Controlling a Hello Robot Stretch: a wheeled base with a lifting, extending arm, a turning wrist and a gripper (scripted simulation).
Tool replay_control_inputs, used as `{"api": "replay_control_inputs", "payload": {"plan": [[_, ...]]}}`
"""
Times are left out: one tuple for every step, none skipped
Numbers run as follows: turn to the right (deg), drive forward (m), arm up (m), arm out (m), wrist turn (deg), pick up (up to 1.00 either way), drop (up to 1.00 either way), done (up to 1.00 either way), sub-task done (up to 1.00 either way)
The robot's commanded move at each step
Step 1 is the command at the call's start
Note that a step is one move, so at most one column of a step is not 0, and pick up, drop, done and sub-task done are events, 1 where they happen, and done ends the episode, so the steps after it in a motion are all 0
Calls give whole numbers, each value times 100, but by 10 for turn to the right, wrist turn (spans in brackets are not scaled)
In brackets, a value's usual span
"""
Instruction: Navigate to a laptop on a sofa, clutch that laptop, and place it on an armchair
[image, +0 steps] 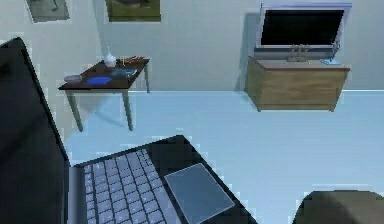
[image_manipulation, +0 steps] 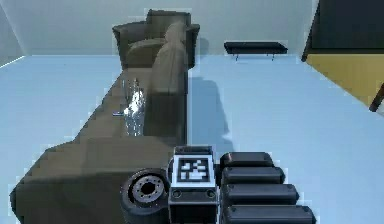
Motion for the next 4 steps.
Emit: {"api": "replay_control_inputs", "payload": {"plan": [[0,100,0,0,0,0,0,0,0],[390,0,0,0,0,0,0,0,0],[0,45,0,0,0,0,0,0,0],[450,0,0,0,0,0,0,0,0]]}}
